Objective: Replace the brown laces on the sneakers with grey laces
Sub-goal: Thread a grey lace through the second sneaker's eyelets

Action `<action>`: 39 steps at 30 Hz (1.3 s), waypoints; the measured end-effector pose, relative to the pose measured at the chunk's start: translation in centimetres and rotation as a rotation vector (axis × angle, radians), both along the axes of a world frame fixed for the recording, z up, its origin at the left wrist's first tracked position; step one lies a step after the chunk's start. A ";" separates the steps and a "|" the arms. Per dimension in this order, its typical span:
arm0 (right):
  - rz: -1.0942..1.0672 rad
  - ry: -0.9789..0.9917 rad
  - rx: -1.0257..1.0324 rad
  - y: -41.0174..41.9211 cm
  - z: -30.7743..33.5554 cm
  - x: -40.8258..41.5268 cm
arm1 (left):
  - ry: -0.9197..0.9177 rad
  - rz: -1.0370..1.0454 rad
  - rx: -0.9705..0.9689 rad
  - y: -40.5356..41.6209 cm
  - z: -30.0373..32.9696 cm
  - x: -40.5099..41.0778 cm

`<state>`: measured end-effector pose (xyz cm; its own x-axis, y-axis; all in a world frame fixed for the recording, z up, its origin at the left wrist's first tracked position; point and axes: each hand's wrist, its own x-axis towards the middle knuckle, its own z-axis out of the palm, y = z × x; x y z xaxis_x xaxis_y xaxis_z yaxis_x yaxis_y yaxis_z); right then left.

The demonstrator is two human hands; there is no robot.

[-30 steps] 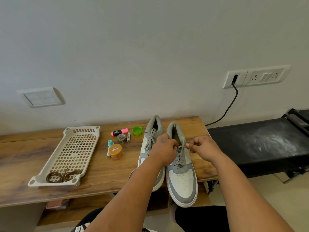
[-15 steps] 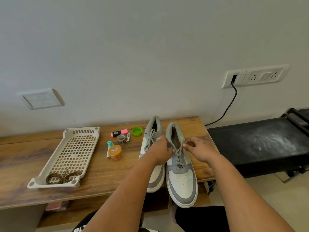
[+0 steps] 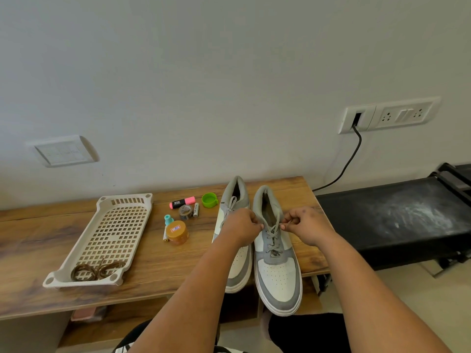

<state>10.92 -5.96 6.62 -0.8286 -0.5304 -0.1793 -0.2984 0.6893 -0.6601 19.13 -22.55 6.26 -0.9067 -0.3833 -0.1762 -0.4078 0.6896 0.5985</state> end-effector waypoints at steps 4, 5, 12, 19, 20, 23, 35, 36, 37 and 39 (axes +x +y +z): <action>-0.010 0.024 -0.054 0.1 -0.2 0.0 | -0.011 0.002 0.003 0.1 0.0 0.2; -0.009 0.030 -0.065 0.2 -0.2 0.0 | -0.016 -0.004 0.001 0.1 0.0 0.2; 0.072 0.110 -0.036 -0.1 -0.1 -0.2 | 0.075 -0.095 -0.104 -0.6 0.1 0.2; 0.047 0.158 0.012 -0.2 0.2 -0.2 | 0.091 -0.081 -0.089 -0.1 -0.1 0.3; 0.053 0.106 0.037 -0.1 0.3 -0.1 | 0.072 -0.057 -0.017 -0.3 -0.2 0.3; 0.023 -0.052 -0.006 0.6 -0.2 -0.3 | 0.050 -0.043 0.100 -0.7 0.0 0.6; -0.167 -0.294 -0.166 1.2 0.6 0.3 | -0.048 -0.029 0.165 -0.8 1.3 1.3; -0.213 -0.402 -0.213 1.3 1.2 0.5 | -0.074 -0.039 0.193 -0.7 1.8 1.4; -0.264 -0.554 -0.295 1.5 1.7 0.7 | -0.080 -0.047 0.222 -0.6 2.4 1.6; -0.337 -0.846 -0.502 1.7 2.6 1.3 | -0.039 -0.048 0.290 0.1 3.7 2.1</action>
<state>12.21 -4.28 9.25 -0.6540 -0.4691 -0.5935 0.5528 0.2393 -0.7982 21.23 -22.49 9.95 -0.9129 -0.2685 -0.3074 -0.4055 0.5108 0.7581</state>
